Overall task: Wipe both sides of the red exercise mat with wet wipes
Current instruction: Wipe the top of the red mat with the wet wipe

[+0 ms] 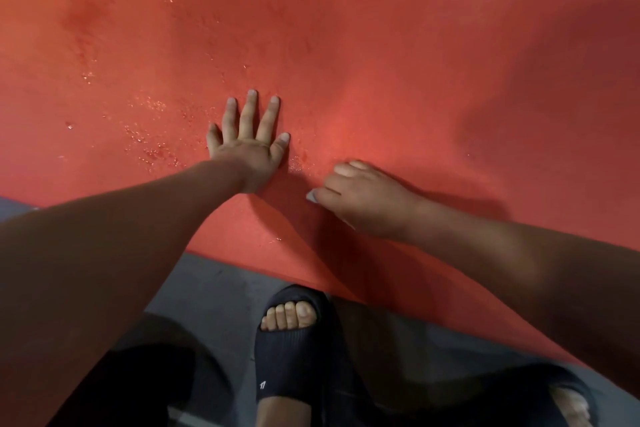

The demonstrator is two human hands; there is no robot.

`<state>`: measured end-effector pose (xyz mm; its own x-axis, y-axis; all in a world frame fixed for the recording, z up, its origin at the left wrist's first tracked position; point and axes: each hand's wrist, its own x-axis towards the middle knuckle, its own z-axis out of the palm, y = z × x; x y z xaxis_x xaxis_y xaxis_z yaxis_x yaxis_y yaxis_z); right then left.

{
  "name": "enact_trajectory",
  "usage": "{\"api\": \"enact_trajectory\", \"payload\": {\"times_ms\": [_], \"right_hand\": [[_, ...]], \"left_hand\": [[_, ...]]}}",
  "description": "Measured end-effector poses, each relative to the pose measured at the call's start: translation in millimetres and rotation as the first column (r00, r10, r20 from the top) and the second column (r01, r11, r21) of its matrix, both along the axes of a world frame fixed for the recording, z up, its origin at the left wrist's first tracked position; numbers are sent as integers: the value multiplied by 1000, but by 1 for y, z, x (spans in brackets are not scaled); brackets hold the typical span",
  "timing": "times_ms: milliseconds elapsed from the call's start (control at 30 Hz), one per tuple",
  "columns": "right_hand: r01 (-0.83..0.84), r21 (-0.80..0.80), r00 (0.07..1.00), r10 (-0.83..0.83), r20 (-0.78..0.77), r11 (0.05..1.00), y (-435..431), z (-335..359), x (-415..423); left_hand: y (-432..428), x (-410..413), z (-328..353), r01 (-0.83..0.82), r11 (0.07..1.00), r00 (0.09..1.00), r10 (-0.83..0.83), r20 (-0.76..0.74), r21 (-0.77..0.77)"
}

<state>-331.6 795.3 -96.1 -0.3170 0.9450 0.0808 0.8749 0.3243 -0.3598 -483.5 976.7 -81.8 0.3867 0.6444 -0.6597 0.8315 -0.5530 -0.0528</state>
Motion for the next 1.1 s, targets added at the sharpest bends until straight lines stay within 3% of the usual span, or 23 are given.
{"api": "enact_trajectory", "payload": {"times_ms": [100, 167, 233, 267, 333, 400, 500, 567, 700, 733, 833, 900, 1000, 1100], "right_hand": [[44, 72, 996, -49, 76, 996, 11, -3, 15], [255, 116, 959, -266, 98, 960, 29, -4, 33], [491, 124, 863, -501, 65, 862, 40, 0, 38], [531, 121, 841, -539, 40, 838, 39, 1, 33], [435, 87, 899, -438, 19, 896, 25, 1, 9], [214, 72, 977, -215, 7, 974, 1, -1, -15], [-23, 52, 999, 21, 32, 998, -22, 1, -25], [24, 66, 999, -26, 31, 998, -14, 2, -14], [427, 76, 904, -427, -18, 901, 4, 5, 1], [405, 73, 914, -404, -31, 911, 1, 4, -7], [66, 95, 998, -67, 10, 993, -12, -1, -25], [18, 127, 999, -24, 45, 992, 2, -3, -10], [250, 166, 960, -267, 86, 954, 43, -3, 26], [563, 175, 815, -578, 46, 808, 78, 1, 46]], "left_hand": [[-1, -2, 0, 6, 1000, 1000, -6, 15, 12], [-1, -2, 1, 3, 1000, 1000, -3, 23, 9], [-1, -1, 2, 0, 1000, 1000, 0, 22, 2], [0, -1, 3, 0, 1000, 1000, 0, 20, -3], [1, 0, 3, 4, 1000, 1000, -4, 17, -14], [1, 0, 3, 7, 1000, 1000, -7, 15, -14], [1, -2, 1, 7, 1000, 1000, -7, 23, -2], [0, -3, 1, 10, 1000, 999, -10, 38, 9], [-1, -4, -3, 4, 999, 996, -8, 91, 46], [-1, -5, -5, 5, 998, 994, -12, 108, 63], [-5, -11, -10, 8, 993, 984, -29, 175, 120], [-7, -15, -12, 4, 989, 971, -39, 235, 149], [-7, -16, -12, -39, 984, 943, -22, 331, 175], [-2, -15, -11, -73, 971, 916, -26, 401, 229]]}}
